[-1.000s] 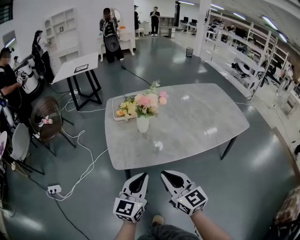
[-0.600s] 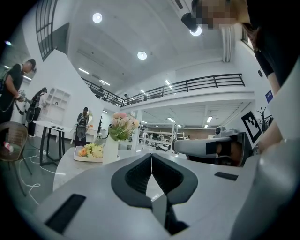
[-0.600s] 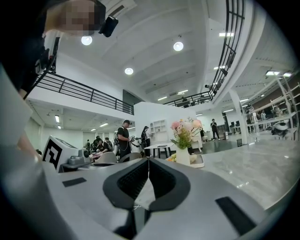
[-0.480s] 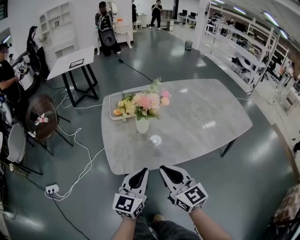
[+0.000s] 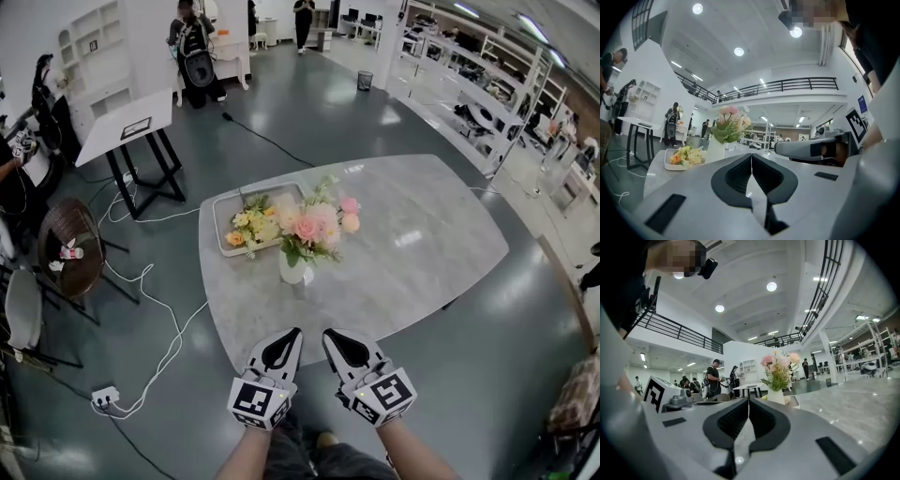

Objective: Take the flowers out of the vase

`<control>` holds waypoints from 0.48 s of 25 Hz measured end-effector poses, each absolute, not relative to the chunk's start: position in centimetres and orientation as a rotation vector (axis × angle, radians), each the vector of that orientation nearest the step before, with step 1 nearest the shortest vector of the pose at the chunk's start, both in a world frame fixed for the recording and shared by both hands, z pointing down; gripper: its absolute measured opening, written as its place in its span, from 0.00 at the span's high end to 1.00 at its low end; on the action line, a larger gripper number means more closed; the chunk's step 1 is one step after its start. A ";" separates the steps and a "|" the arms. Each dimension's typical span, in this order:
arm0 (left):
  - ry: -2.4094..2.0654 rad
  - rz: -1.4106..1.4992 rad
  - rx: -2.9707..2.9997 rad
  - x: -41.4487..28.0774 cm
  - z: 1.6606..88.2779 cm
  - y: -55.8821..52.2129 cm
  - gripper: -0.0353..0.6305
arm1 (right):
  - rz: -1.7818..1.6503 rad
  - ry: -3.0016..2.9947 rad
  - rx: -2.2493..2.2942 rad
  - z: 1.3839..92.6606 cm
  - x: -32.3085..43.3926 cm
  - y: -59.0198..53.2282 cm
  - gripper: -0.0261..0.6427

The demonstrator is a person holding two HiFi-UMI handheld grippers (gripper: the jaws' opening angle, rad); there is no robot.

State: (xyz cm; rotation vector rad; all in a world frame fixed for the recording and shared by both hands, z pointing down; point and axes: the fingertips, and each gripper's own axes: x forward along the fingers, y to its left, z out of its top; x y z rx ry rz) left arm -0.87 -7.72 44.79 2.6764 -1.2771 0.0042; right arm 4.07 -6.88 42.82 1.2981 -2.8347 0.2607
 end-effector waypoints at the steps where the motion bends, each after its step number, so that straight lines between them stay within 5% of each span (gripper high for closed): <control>1: -1.263 0.008 2.681 -1.1 44.9 -8.4 0.92 | 0.265 -2.826 1.309 42.9 3.8 -7.4 0.93; 12: -1.096 0.076 2.731 -3.0 47.1 -14.9 0.92 | 0.329 -2.693 1.490 45.2 2.2 -12.7 0.93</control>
